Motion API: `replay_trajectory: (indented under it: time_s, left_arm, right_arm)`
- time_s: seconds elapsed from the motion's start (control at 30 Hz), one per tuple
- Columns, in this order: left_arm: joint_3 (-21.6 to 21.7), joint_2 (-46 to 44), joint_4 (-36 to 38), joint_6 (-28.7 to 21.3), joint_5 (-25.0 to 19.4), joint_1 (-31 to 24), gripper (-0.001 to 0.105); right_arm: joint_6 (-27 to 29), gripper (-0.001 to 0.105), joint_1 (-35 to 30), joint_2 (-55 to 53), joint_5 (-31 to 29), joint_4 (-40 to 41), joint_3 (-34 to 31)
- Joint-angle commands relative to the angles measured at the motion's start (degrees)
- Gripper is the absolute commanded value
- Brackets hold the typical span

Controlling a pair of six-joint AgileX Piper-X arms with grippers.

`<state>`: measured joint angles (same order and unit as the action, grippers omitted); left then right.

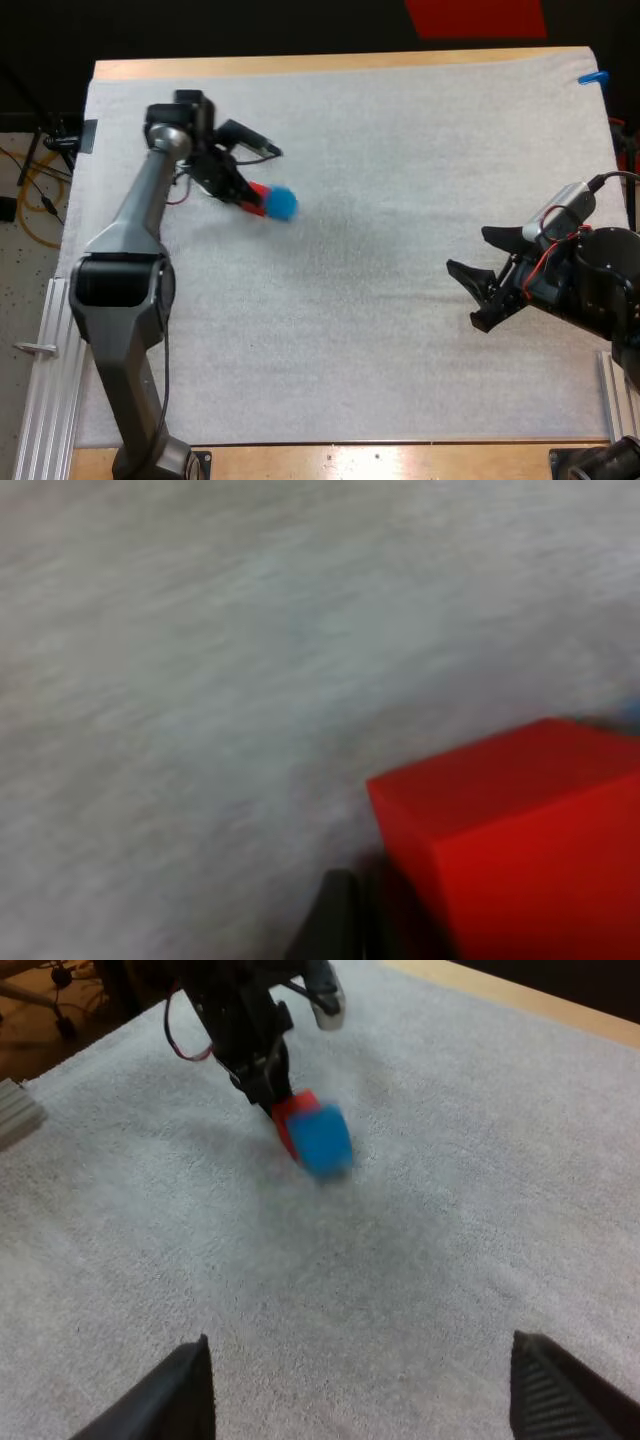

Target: Stack red cube on blue cube

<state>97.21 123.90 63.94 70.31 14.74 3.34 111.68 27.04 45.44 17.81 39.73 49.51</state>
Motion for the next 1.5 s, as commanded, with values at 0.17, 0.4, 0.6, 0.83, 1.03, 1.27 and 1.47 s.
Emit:
replay_trajectory:
  time_s: [0.17,0.4,0.6,0.83,1.03,1.27,1.47]
  left_arm:
    - [-0.2,0.1,1.2,1.8,2.0,6.0,0.000]
    - [-0.2,-0.3,3.3,2.4,4.1,12.7,0.000]
    - [-0.2,-3.8,3.5,2.9,8.2,17.8,0.000]
    - [-0.2,-12.1,4.1,1.3,5.0,17.5,0.000]
    - [-0.2,-22.0,8.6,-1.0,3.0,14.0,0.000]
    - [-2.0,-33.0,9.6,-2.0,3.0,12.0,0.000]
    - [-11.6,-46.8,9.5,-1.1,2.2,12.0,0.000]
  right_arm:
    - [0.0,0.061,0.1,0.0,0.0,-0.1,0.5]
    - [0.0,0.061,0.1,0.0,0.0,-0.1,0.5]
    - [0.0,0.061,0.1,0.0,0.0,-0.1,0.5]
    - [0.0,0.061,0.1,0.0,0.0,-0.1,0.5]
    - [0.0,0.061,0.1,0.0,-1.5,-0.1,0.5]
    - [0.0,0.061,0.1,0.0,-4.3,-0.1,0.5]
    - [0.0,0.061,0.1,0.0,-4.3,-0.1,0.5]
